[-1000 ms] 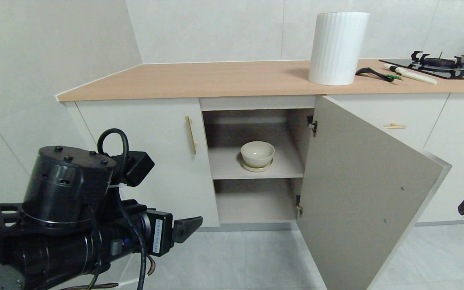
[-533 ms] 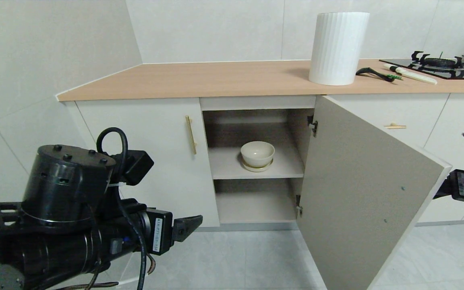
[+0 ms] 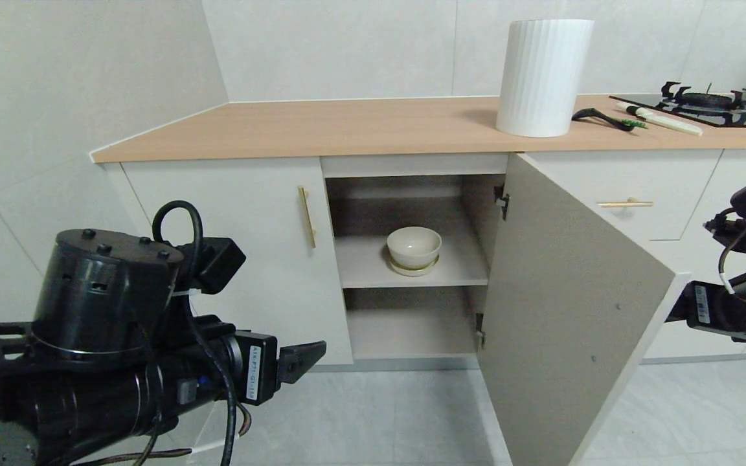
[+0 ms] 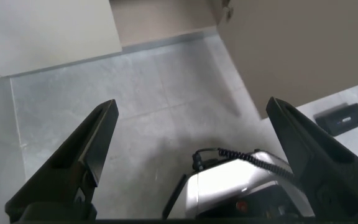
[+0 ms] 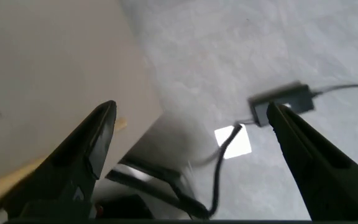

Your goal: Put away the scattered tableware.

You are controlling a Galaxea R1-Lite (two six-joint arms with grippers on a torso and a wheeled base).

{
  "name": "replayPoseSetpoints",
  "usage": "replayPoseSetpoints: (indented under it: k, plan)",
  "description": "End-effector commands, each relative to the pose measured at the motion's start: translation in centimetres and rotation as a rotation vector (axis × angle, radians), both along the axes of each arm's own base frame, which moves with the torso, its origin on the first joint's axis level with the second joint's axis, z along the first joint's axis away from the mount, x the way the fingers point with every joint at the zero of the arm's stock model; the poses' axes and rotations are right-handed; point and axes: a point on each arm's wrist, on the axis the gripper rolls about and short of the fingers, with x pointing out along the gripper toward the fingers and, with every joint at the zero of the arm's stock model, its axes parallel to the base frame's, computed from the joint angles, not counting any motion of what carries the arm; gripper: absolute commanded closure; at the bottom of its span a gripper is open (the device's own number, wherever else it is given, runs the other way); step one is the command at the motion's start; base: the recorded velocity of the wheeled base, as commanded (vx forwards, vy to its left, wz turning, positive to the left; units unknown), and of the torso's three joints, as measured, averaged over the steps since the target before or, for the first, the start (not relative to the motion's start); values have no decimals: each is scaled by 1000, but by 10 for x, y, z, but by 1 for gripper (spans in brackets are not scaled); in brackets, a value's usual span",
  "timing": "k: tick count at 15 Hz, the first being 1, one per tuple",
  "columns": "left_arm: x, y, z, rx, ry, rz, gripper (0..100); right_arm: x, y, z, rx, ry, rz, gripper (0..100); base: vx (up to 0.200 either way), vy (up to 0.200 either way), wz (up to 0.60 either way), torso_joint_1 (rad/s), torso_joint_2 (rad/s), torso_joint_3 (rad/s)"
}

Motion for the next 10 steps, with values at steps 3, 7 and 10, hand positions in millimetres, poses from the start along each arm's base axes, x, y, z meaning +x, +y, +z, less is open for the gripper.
replayPoseSetpoints:
  k: [3, 7, 10]
  plan:
    - [1, 2, 2, -5, -8, 11, 0, 1, 32, -11, 26, -12, 98, 0, 0, 0, 0, 0, 0, 0]
    - [10, 11, 5, -9, -18, 67, 0, 16, 79, -22, 41, -58, 249, 0, 0, 0, 0, 0, 0, 0]
    - [15, 18, 6, -8, -23, 104, 0, 48, 119, -36, 83, -96, 346, 0, 0, 0, 0, 0, 0, 0]
